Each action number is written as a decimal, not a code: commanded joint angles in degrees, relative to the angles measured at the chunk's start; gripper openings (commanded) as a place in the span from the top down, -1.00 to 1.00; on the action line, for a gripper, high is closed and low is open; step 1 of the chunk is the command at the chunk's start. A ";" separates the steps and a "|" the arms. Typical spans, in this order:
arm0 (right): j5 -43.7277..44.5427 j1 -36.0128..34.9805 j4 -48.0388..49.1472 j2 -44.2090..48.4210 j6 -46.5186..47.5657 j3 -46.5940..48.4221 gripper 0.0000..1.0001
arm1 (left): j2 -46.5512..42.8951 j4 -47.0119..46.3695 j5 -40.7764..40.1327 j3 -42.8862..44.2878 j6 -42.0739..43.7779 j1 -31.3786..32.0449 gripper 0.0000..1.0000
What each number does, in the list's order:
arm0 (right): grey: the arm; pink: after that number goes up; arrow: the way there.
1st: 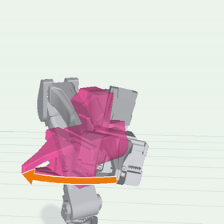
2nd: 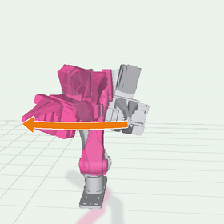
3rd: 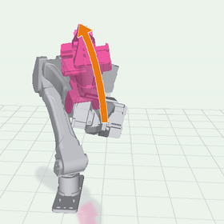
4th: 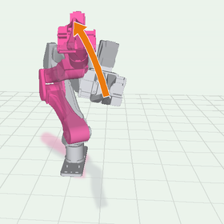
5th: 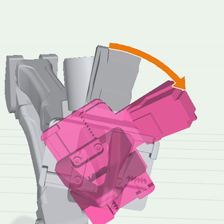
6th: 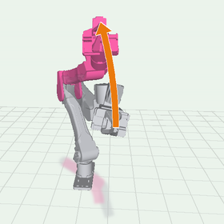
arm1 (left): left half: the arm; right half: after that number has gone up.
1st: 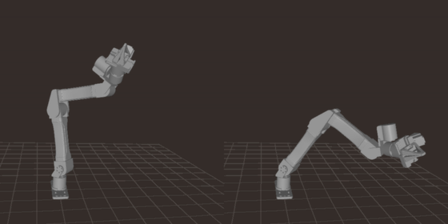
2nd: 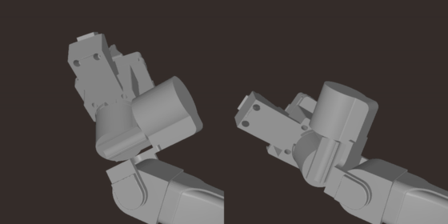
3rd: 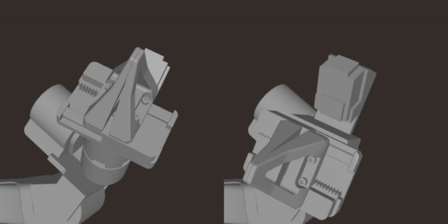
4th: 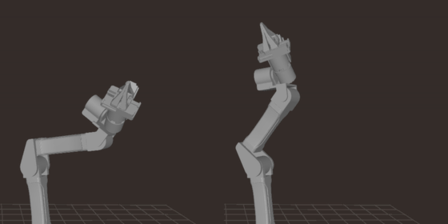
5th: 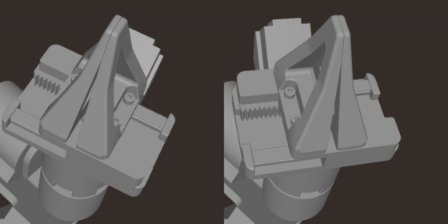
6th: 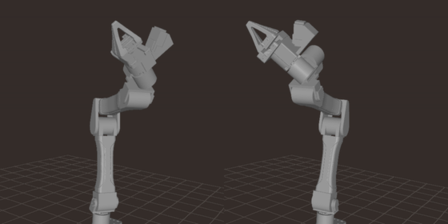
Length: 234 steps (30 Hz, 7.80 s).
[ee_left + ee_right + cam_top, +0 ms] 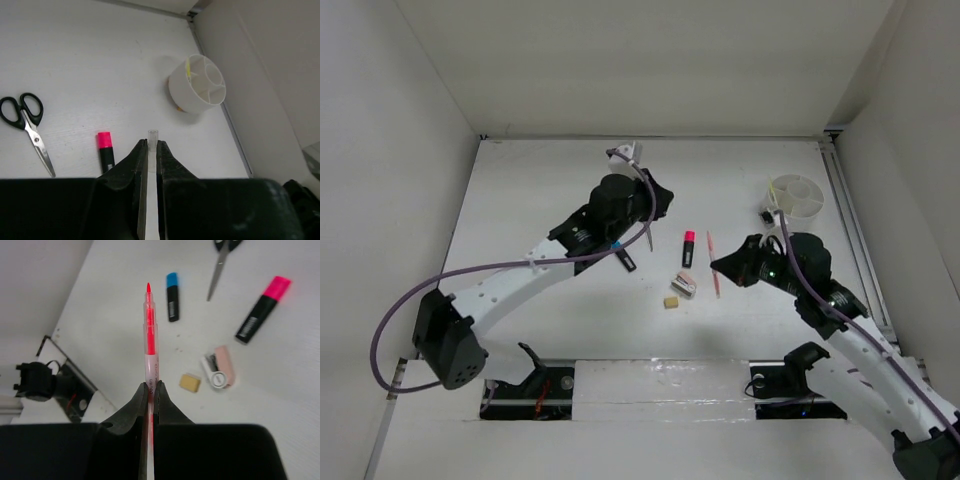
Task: Sort the stationery into containers
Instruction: Close the pen cap on the pen.
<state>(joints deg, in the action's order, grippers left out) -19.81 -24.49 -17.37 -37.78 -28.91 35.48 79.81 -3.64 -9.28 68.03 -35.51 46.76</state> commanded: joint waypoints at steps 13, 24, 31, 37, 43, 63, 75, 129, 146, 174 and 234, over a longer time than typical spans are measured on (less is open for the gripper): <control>6.98 -16.82 28.34 -11.88 -10.91 1.87 1.00 | -17.66 -22.73 5.50 -14.59 4.48 -1.76 1.00; 7.51 -17.35 36.69 -15.66 -12.49 5.21 1.00 | -19.43 -28.35 7.08 -18.28 2.72 -1.76 1.00; 6.45 -17.96 38.90 -17.23 -13.02 5.74 1.00 | -18.29 -30.55 7.61 -18.90 2.20 -1.76 1.00; 6.45 -18.49 38.90 -17.24 -13.02 5.74 1.00 | -17.77 -31.17 6.55 -18.90 2.20 -1.76 1.00; 6.45 -19.54 38.90 -16.71 -13.02 5.74 1.00 | -16.53 -31.69 6.55 -18.38 2.20 -1.76 1.00; 8.74 -19.54 37.32 -16.71 -12.49 6.79 1.00 | -17.23 -31.08 5.94 -18.37 1.67 -1.76 1.00; 9.35 -20.07 36.70 -17.24 -12.49 6.26 1.00 | -17.76 -30.02 4.80 -17.23 1.67 -1.76 1.00; 8.83 -20.07 36.09 -19.44 -11.44 8.37 1.00 | -17.76 -29.41 5.32 -17.23 1.14 -1.76 1.00; 9.35 -20.60 36.09 -18.82 -11.96 7.76 1.00 | -17.76 -29.93 4.18 -18.28 1.14 -1.76 1.00; 10.41 -20.60 35.03 -17.77 -11.96 8.28 1.00 | -17.76 -29.94 4.18 -20.39 0.61 -1.76 1.00; 11.99 -19.02 32.83 -17.77 -9.33 12.77 1.00 | -19.34 -30.55 9.10 -23.56 3.43 -1.76 1.00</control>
<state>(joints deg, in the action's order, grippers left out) -8.54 -43.86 11.31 -58.02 -39.00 44.95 61.63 -33.06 -1.28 45.34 -33.71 44.91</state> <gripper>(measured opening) 0.047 0.032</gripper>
